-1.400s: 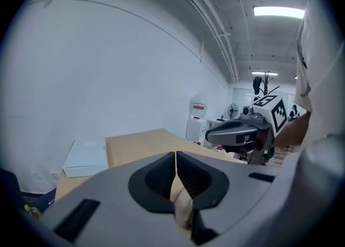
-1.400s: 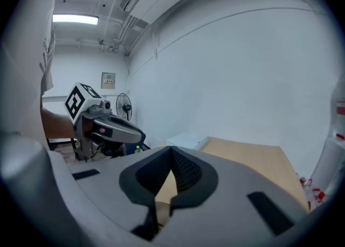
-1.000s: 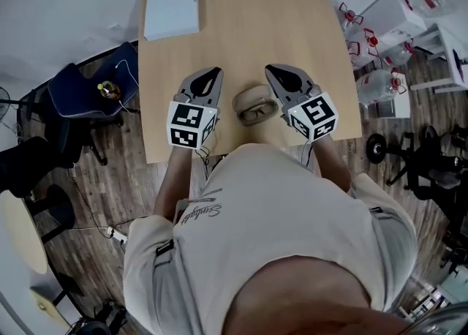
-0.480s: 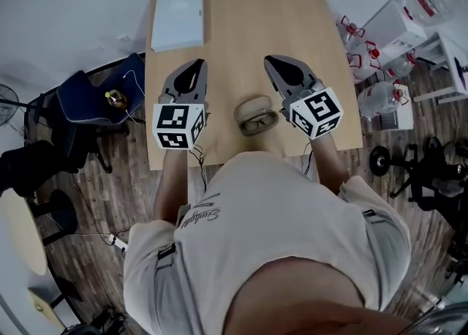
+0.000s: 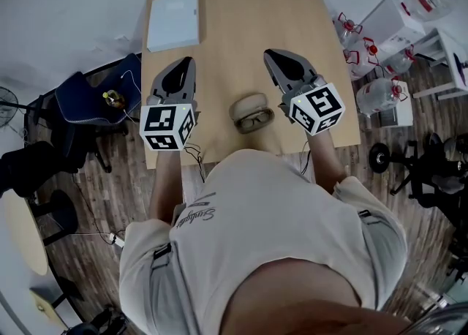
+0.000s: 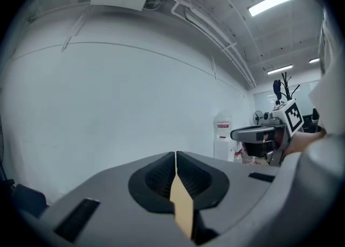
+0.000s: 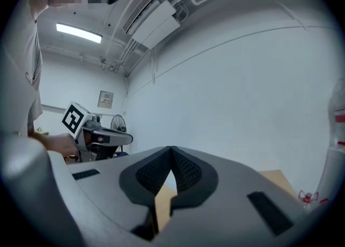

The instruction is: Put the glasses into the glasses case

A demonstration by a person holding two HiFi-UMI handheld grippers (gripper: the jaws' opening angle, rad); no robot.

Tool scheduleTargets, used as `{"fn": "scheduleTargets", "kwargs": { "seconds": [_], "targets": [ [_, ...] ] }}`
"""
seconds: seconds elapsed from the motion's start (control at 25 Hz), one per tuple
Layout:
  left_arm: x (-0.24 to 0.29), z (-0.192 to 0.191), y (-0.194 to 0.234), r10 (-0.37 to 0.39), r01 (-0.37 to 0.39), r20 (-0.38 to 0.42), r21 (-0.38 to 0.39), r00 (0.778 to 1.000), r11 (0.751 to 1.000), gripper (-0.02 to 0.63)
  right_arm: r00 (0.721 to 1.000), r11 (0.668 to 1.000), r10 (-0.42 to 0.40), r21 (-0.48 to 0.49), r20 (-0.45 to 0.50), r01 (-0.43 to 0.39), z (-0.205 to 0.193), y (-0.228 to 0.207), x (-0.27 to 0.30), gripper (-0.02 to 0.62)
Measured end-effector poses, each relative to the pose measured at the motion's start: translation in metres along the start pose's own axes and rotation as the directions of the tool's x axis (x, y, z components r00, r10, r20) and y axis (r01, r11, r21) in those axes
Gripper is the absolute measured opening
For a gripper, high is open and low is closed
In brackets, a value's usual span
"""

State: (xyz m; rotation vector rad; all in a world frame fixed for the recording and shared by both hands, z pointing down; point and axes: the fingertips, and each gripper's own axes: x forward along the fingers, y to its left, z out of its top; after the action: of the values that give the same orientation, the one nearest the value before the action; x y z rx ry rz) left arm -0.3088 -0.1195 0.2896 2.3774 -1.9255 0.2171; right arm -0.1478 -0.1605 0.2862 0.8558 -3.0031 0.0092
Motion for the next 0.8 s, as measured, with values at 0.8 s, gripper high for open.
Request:
{"fn": "scheduleTargets", "kwargs": {
  "seconds": [0.8],
  "targets": [
    [0.012,-0.021,-0.009,-0.020,0.019,-0.023,-0.052,1.000,0.998,0.020,0.998,0.999,0.000,-0.039,-0.070,-0.003,-0.021,-0.002,-0.004,-0.005]
  ]
}}
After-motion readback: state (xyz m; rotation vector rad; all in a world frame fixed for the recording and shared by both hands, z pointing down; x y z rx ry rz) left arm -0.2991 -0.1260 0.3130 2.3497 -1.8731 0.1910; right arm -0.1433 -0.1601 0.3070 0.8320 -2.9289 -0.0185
